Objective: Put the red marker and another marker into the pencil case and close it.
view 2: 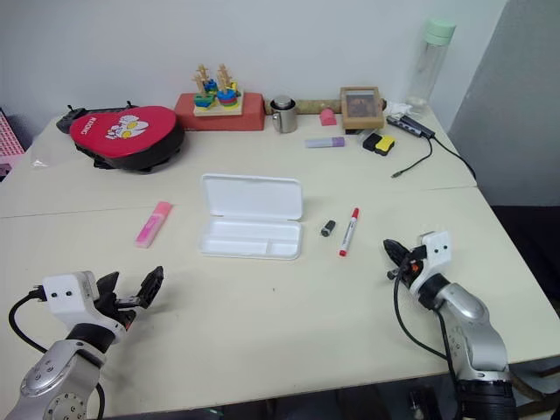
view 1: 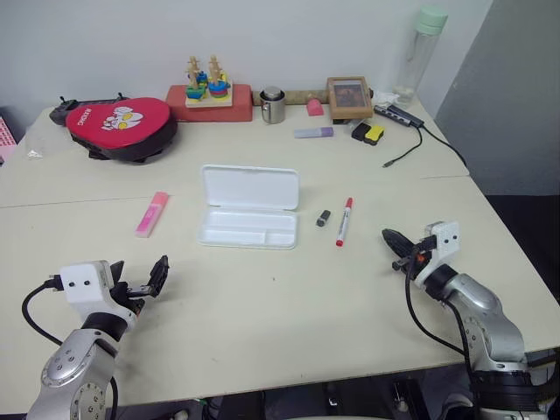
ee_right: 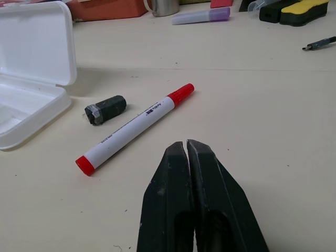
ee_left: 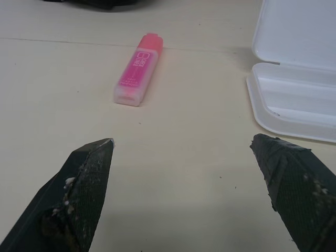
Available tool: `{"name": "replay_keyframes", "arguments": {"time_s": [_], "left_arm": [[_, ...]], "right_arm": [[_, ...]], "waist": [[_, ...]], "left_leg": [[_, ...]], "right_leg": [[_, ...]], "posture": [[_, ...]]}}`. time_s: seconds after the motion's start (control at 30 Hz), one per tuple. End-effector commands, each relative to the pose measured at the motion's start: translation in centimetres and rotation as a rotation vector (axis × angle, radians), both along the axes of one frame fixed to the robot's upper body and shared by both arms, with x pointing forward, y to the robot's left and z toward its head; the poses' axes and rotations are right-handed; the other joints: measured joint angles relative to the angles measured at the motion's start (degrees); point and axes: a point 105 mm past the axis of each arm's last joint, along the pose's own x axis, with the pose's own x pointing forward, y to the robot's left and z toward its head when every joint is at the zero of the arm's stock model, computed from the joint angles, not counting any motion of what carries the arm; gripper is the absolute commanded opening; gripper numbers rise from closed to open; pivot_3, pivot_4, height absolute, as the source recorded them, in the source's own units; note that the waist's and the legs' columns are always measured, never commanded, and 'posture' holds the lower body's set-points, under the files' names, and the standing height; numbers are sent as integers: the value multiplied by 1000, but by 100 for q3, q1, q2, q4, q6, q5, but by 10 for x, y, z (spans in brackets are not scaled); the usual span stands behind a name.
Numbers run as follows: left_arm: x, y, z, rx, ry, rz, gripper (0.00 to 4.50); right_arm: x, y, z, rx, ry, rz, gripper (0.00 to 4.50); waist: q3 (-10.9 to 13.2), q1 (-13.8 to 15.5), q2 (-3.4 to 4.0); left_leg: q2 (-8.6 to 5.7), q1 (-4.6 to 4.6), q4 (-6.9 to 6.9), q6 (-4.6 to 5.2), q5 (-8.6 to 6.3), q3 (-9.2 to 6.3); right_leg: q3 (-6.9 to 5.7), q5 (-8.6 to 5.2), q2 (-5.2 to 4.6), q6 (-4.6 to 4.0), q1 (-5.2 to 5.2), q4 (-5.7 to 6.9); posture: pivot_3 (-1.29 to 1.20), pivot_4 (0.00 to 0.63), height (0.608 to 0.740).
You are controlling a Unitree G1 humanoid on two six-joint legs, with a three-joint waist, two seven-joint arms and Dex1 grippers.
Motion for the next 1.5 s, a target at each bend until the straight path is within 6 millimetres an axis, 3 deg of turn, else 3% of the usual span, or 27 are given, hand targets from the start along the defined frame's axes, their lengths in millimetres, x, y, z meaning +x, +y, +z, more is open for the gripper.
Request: {"name": "replay_keyframes", "arguments": {"time_s": [0.03, 0.77, 1.23, 1.5], "left_arm": [[0, -4, 14, 35, -54, -21, 4500], [0, -3, 10, 32, -27, -27, 4500], [-3, -4, 18, -27, -53, -72, 4500], [-4, -2, 19, -19, -31, -80, 4500]], "right_arm": [[2, -1, 11, -6, -50, 1, 69], [6, -1, 7, -31, -15, -15, 69], [8, -1, 14, 38, 23, 46, 69], [10, 6, 29, 48, 21, 139, 1813]], "waist": [[0, 0, 0], [0, 2, 0], [0, 0, 0], [0, -4, 0]], "left_leg": [[0, 0, 0, 0, 0, 0], [0, 0, -1, 0, 0, 0], [0, -1, -1, 0, 0, -1], [0, 1, 0, 0, 0, 1]], "right_leg": [[0, 0, 0, 0, 0, 0], [0, 0, 0, 0, -1, 0], [-1, 0, 0, 1, -1, 0], [1, 0, 0, -1, -1, 0]], "posture": [[0, 150, 740], [0, 150, 740], [0, 150, 740], [0, 150, 740]]}}
